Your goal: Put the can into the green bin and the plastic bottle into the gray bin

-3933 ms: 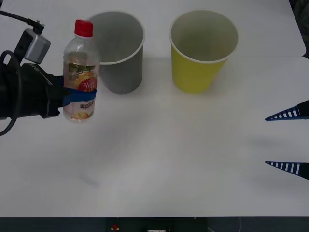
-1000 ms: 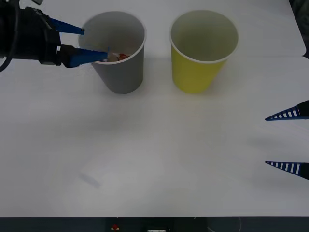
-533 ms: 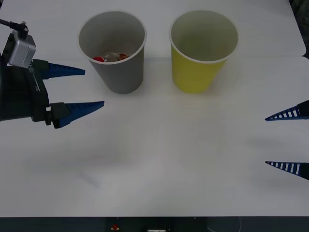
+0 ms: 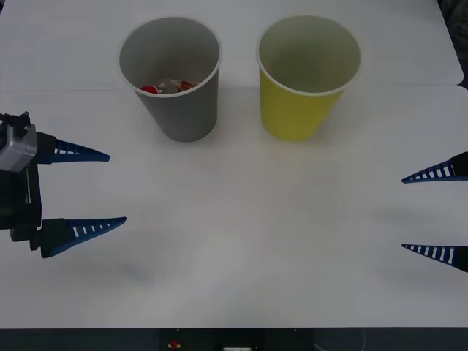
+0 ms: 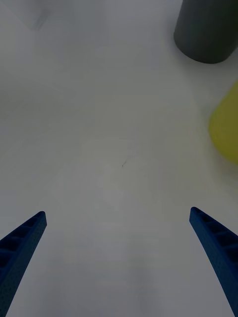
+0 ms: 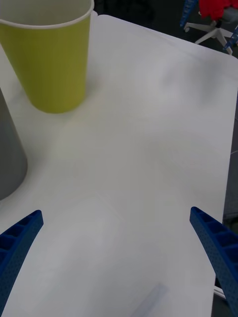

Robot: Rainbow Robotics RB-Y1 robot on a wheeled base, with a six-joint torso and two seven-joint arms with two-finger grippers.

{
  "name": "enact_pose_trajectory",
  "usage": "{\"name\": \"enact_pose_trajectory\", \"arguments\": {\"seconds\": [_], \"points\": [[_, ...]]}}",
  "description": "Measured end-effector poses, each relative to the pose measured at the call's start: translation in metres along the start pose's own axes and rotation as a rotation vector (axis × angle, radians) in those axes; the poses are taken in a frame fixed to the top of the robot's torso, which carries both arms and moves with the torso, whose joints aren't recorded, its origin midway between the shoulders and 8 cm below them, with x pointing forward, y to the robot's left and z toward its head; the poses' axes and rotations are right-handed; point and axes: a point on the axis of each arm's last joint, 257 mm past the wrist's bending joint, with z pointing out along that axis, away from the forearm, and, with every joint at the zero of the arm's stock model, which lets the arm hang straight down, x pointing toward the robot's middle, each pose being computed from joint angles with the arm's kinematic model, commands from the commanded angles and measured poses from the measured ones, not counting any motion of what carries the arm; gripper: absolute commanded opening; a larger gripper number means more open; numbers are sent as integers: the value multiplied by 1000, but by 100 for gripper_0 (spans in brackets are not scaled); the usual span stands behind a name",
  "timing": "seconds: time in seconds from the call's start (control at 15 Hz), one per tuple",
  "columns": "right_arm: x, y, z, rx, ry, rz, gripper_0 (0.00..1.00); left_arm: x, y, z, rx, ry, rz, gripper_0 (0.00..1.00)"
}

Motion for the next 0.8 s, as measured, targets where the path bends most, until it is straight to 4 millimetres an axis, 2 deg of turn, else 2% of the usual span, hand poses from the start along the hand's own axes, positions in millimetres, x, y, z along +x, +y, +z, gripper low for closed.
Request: {"name": "enact_pose_trajectory", "arguments": {"seconds": [0.13, 0.47, 0.8], "points": [[0, 0, 0, 0, 0, 0, 100, 11, 7, -1, -41, 13, 76, 100], [0, 0, 0, 0, 0, 0, 100, 47, -2, 2, -38, 88, 195, 100], [0, 0, 0, 0, 0, 0, 100, 61, -2, -3, 2, 161, 213, 100]]}}
